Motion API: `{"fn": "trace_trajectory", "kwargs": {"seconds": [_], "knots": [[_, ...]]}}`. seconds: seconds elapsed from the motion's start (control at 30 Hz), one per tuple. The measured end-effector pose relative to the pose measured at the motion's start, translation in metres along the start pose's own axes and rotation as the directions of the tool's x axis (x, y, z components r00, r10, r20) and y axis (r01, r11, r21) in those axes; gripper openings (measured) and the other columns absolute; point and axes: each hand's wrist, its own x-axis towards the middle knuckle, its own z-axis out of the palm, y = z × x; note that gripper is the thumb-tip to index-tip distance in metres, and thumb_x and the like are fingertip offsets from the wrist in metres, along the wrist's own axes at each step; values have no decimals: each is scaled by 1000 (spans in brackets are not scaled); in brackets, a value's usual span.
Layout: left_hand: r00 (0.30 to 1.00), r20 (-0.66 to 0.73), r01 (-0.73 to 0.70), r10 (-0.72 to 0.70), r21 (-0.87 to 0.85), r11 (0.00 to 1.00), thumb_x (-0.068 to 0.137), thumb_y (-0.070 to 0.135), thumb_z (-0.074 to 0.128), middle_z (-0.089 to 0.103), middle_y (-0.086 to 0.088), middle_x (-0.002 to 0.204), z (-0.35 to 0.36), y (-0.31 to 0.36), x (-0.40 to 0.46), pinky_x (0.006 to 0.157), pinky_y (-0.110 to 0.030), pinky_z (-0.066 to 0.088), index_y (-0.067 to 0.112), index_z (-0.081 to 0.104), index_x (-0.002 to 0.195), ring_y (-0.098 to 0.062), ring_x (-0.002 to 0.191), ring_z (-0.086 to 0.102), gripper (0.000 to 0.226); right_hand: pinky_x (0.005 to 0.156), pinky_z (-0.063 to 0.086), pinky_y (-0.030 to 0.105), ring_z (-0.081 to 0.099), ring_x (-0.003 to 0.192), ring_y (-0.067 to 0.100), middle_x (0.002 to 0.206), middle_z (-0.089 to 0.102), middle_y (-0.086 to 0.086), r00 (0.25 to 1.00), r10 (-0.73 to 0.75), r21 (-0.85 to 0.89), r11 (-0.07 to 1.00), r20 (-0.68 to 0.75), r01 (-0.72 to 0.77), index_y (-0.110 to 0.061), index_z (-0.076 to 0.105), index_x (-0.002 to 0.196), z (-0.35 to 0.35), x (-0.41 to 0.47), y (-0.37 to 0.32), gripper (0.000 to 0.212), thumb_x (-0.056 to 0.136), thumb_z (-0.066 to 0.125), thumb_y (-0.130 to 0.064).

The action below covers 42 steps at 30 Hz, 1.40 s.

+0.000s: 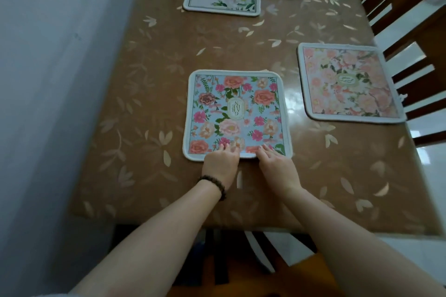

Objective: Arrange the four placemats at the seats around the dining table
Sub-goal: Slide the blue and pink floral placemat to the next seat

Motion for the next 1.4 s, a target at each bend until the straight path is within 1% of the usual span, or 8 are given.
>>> {"fn": "trace_trajectory", "kwargs": {"seconds": [0.17,0.27,0.43,0.67,0.87,1.03,1.17,1.4], "knots": [[999,-12,-43,44,17,999,97,14,37,62,-8,117,10,9,-41,69,-35,49,14,50,128,-26,101,60,34,72,57,41,66,101,29,108,69,16,997,21,14,1000,68,-22,-2,66,108,0,-44,-13,43,67,81,-6],[1000,6,-28,28,-17,999,98,33,41,52,-7,136,15,8,-47,96,-38,40,20,45,137,-24,125,46,41,87,52,42,58,116,31,122,63,16,995,21,62,998,97,-27,-3,62,112,2,-44,-11,33,81,69,-12],[962,59,274,-267,-167,947,82,75,29,8,-17,157,16,-16,-44,116,-45,10,12,11,150,-29,145,4,94,110,29,46,21,141,29,154,23,10,936,330,354,867,123,-352,-19,43,135,6,-25,13,50,91,53,-40],[846,225,532,-483,-299,792,80,73,43,5,-18,157,8,-40,-15,113,-44,19,14,10,150,-32,143,4,98,114,14,42,-1,145,26,158,4,13,803,484,422,684,349,-596,-22,15,149,14,6,35,77,88,55,-47],[888,64,459,-455,-94,883,84,65,43,49,-15,120,2,-30,-30,88,-36,40,13,38,136,-28,108,43,74,114,11,42,1,145,27,158,7,14,826,457,374,740,330,-559,-24,18,148,18,27,45,77,85,55,-48],[931,100,364,-352,-170,916,88,58,42,54,-11,109,8,-15,-69,80,-34,45,15,44,129,-26,102,49,59,107,34,50,19,142,24,158,12,3,856,342,330,816,387,-475,-29,18,148,9,77,66,73,85,51,-44],[969,57,247,-241,-309,918,91,50,45,54,-2,86,4,-20,-75,63,-31,45,17,55,100,-22,88,57,36,114,18,41,14,144,20,157,17,3,903,249,319,875,351,-365,-27,19,149,6,95,62,71,88,53,-41],[976,102,216,-194,-293,931,88,55,50,22,-12,153,-15,-80,-5,113,-42,21,19,23,147,-29,141,16,74,116,5,48,-12,144,27,157,-10,12,765,571,427,637,299,-642,-29,1,149,8,21,13,83,86,52,-42]]}}
